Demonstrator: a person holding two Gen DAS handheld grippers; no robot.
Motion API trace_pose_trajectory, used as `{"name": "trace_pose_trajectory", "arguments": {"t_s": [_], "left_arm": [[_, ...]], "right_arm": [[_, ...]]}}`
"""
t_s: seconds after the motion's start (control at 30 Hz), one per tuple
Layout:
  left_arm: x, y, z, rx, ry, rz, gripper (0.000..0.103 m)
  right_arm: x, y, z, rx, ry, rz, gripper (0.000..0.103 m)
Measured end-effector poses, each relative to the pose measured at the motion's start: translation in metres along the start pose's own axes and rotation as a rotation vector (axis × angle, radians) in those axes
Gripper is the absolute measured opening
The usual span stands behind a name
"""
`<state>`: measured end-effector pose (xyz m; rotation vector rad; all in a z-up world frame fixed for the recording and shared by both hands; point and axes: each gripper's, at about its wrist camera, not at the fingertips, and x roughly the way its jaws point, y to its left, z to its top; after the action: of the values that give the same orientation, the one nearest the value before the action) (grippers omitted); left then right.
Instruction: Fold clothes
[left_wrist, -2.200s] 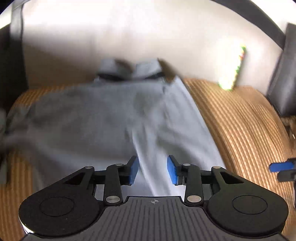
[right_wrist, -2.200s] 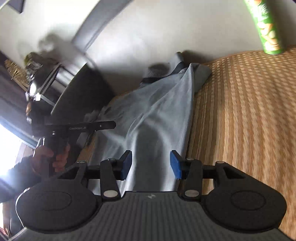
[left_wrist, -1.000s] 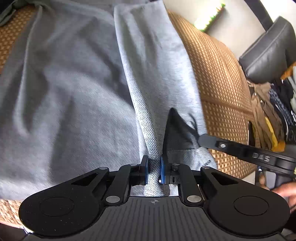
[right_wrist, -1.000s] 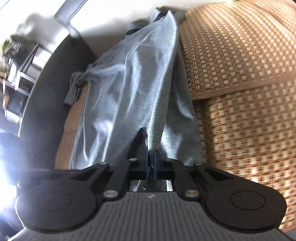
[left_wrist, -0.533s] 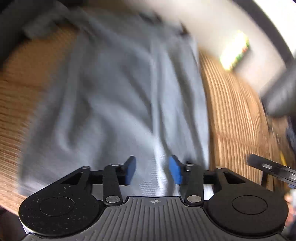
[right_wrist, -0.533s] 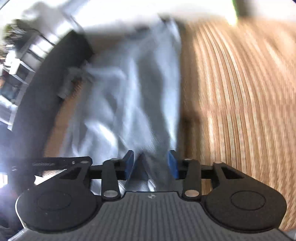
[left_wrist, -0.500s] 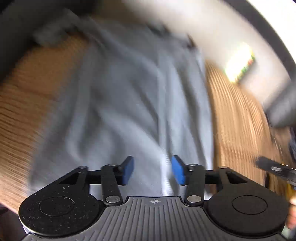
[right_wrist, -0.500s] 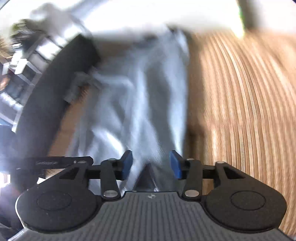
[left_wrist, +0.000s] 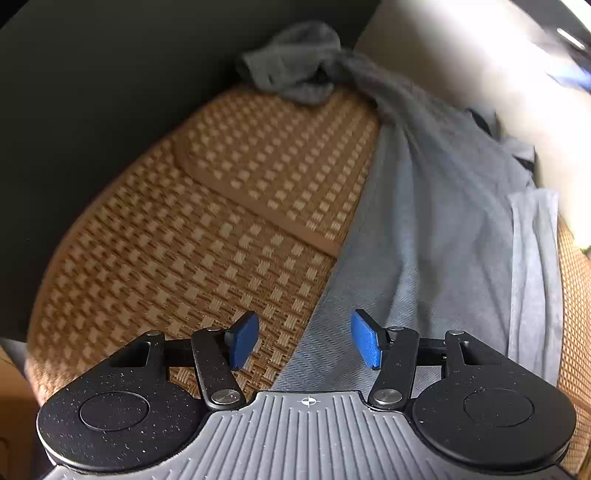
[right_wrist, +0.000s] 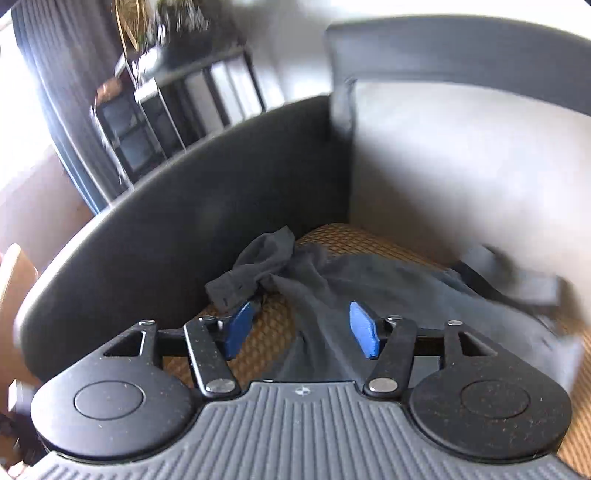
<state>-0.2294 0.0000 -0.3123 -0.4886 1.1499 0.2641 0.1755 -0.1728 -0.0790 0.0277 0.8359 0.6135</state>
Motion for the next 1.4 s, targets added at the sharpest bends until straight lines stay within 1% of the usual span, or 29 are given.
{"name": "trace_pose_trajectory", "arguments": {"t_s": [0.1, 0.17, 0.23, 0.3, 0.4, 0.47, 0.53, 0.57, 0.6, 0.63, 0.67, 0.7, 0.73, 0.77, 0.83, 0.9, 1.0, 1.03, 1.1, 1.17, 1.23, 1.27, 1.3, 1.33, 1.37, 1.4], "left_arm": [[0.012, 0.003, -0.002, 0.043, 0.057, -0.042, 0.070], [0.018, 0.004, -0.007, 0.059, 0.088, -0.060, 0.071], [0.021, 0.009, -0.009, 0.056, 0.091, -0.084, 0.073], [0.022, 0.011, -0.008, 0.055, 0.093, -0.096, 0.073], [0.023, 0.014, -0.004, 0.025, 0.096, -0.115, 0.075], [0.023, 0.016, -0.001, -0.003, 0.098, -0.126, 0.075], [0.022, 0.013, -0.001, 0.001, 0.096, -0.120, 0.074], [0.022, 0.012, -0.002, 0.010, 0.097, -0.113, 0.072], [0.022, 0.009, -0.002, 0.026, 0.094, -0.094, 0.062], [0.023, 0.008, -0.001, 0.042, 0.091, -0.080, 0.051], [0.023, 0.006, 0.000, 0.058, 0.089, -0.070, 0.008], [0.023, 0.008, 0.002, 0.038, 0.098, -0.079, 0.001], [0.024, 0.011, 0.005, 0.004, 0.111, -0.097, 0.001], [0.020, 0.012, 0.007, -0.011, 0.104, -0.100, 0.001], [0.008, 0.010, 0.011, -0.015, 0.069, -0.096, 0.001], [-0.010, 0.001, 0.013, 0.001, 0.031, -0.101, 0.001], [-0.037, -0.023, 0.008, 0.020, 0.001, -0.138, 0.001], [-0.044, -0.033, 0.005, 0.020, 0.004, -0.161, 0.001], [-0.054, -0.060, -0.004, 0.055, 0.013, -0.207, 0.001], [-0.061, -0.093, -0.015, 0.125, 0.032, -0.252, 0.001], [-0.060, -0.122, -0.030, 0.200, 0.057, -0.288, 0.004], [-0.051, -0.136, -0.038, 0.234, 0.090, -0.301, 0.010], [-0.040, -0.146, -0.046, 0.252, 0.136, -0.320, 0.019], [-0.028, -0.155, -0.053, 0.264, 0.184, -0.341, 0.021], [-0.015, -0.164, -0.060, 0.276, 0.232, -0.363, 0.022], [-0.009, -0.171, -0.065, 0.291, 0.256, -0.366, 0.024]], "right_arm": [[0.081, 0.011, 0.028, -0.036, 0.089, -0.017, 0.070], [0.129, 0.013, 0.039, -0.042, 0.138, -0.032, 0.070], [0.174, 0.016, 0.046, -0.054, 0.182, -0.048, 0.070], [0.214, 0.018, 0.046, -0.077, 0.243, -0.069, 0.070], [0.263, 0.017, 0.043, -0.108, 0.306, -0.136, 0.070], [0.284, 0.013, 0.040, -0.101, 0.322, -0.174, 0.070], [0.304, 0.010, 0.038, -0.095, 0.338, -0.204, 0.070], [0.309, 0.010, 0.037, -0.093, 0.346, -0.198, 0.069], [0.315, 0.010, 0.036, -0.092, 0.354, -0.193, 0.066], [0.318, 0.009, 0.035, -0.087, 0.356, -0.179, 0.051], [0.316, 0.008, 0.037, -0.074, 0.347, -0.155, 0.010], [0.313, 0.006, 0.042, -0.058, 0.336, -0.145, 0.006], [0.310, 0.005, 0.047, -0.043, 0.325, -0.135, 0.006], [0.304, 0.002, 0.052, -0.023, 0.299, -0.123, 0.006], [0.276, -0.012, 0.068, 0.055, 0.201, -0.073, 0.006], [0.238, -0.032, 0.079, 0.111, 0.121, -0.015, 0.006], [0.168, -0.065, 0.083, 0.137, 0.012, 0.041, 0.006], [0.142, -0.077, 0.082, 0.143, -0.024, 0.057, 0.006], [0.088, -0.105, 0.067, 0.166, -0.092, 0.071, 0.006], [0.037, -0.140, 0.041, 0.217, -0.158, 0.075, 0.006], [-0.004, -0.179, 0.004, 0.297, -0.209, 0.054, 0.007], [-0.017, -0.199, -0.017, 0.338, -0.216, 0.018, 0.007], [-0.027, -0.218, -0.039, 0.378, -0.212, -0.028, 0.011], [-0.030, -0.235, -0.063, 0.422, -0.178, -0.098, 0.014], [-0.027, -0.252, -0.087, 0.480, -0.125, -0.175, 0.025], [-0.025, -0.269, -0.110, 0.537, -0.072, -0.252, 0.027]]}}
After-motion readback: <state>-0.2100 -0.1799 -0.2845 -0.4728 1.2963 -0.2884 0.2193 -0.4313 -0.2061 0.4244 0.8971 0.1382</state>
